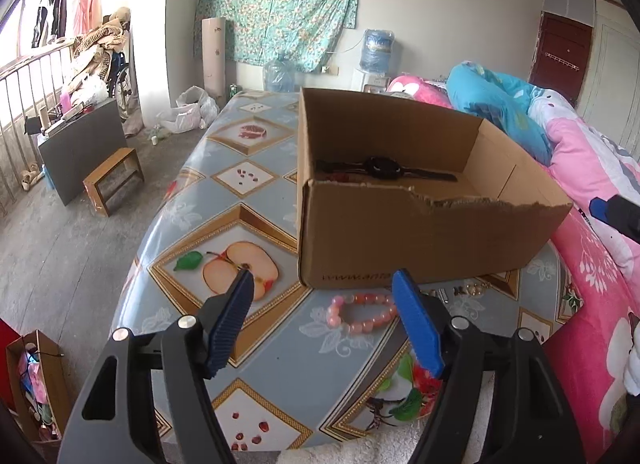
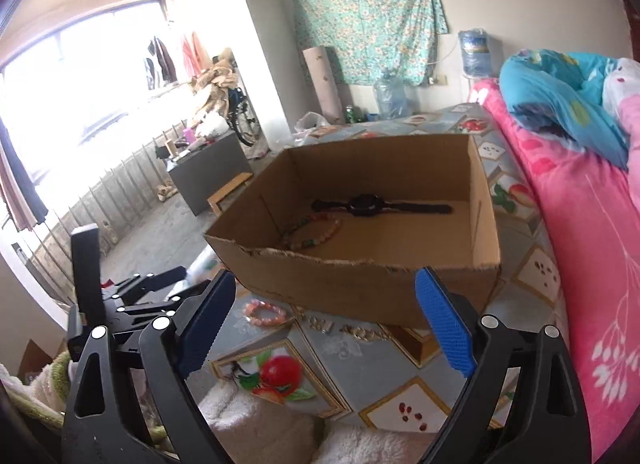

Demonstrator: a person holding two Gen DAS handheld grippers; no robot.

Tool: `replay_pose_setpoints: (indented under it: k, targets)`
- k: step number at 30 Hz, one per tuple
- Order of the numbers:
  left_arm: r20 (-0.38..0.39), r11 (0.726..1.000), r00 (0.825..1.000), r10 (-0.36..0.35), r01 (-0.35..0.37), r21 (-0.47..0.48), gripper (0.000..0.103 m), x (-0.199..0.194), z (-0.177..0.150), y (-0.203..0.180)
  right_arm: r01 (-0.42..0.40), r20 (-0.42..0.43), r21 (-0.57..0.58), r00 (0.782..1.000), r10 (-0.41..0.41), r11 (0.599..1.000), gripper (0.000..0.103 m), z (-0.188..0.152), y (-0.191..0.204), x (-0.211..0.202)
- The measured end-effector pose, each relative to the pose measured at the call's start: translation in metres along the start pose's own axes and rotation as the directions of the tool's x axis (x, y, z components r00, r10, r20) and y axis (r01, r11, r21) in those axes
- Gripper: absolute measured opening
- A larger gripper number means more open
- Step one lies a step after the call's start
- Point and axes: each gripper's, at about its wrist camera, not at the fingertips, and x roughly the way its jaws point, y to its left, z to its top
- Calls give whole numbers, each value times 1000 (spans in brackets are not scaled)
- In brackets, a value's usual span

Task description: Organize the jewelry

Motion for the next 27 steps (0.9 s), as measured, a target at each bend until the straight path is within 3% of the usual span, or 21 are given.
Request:
replay_pose_setpoints:
  k: [3, 9, 12, 16, 20, 24, 27]
  targets:
    - [-35, 1000, 999, 6, -5, 30, 70, 10, -10, -12, 62, -38, 14, 997, -62, 998, 87, -21, -6, 7]
    - [-110, 1000, 994, 27, -27, 0, 70, 46, -10, -21, 50, -64, 37, 997, -48, 998, 87, -44, -5, 13]
    - [-141, 996, 986, 87, -87, 6, 70, 66, -8, -21, 25, -58, 37, 998, -23, 999, 87, -47, -7, 13]
    - [-194, 986, 968, 162, -148, 81, 70, 81, -17, -25, -22, -50, 81, 998, 26, 996, 87, -49, -20, 15]
    - [-216, 982, 959, 183, -166, 93, 70, 76, -22, -20, -96, -65, 153, 992, 107, 984, 87, -47, -36, 26]
    - [-234, 970, 944, 232, -206, 129, 70, 72, -22, -21, -123, -76, 162, 988, 136, 979, 87, -42, -48, 39]
    - [-233, 976, 949, 213, -193, 104, 70, 67, -18, -22, -129, -53, 171, 989, 140, 977, 87, -33, -56, 44]
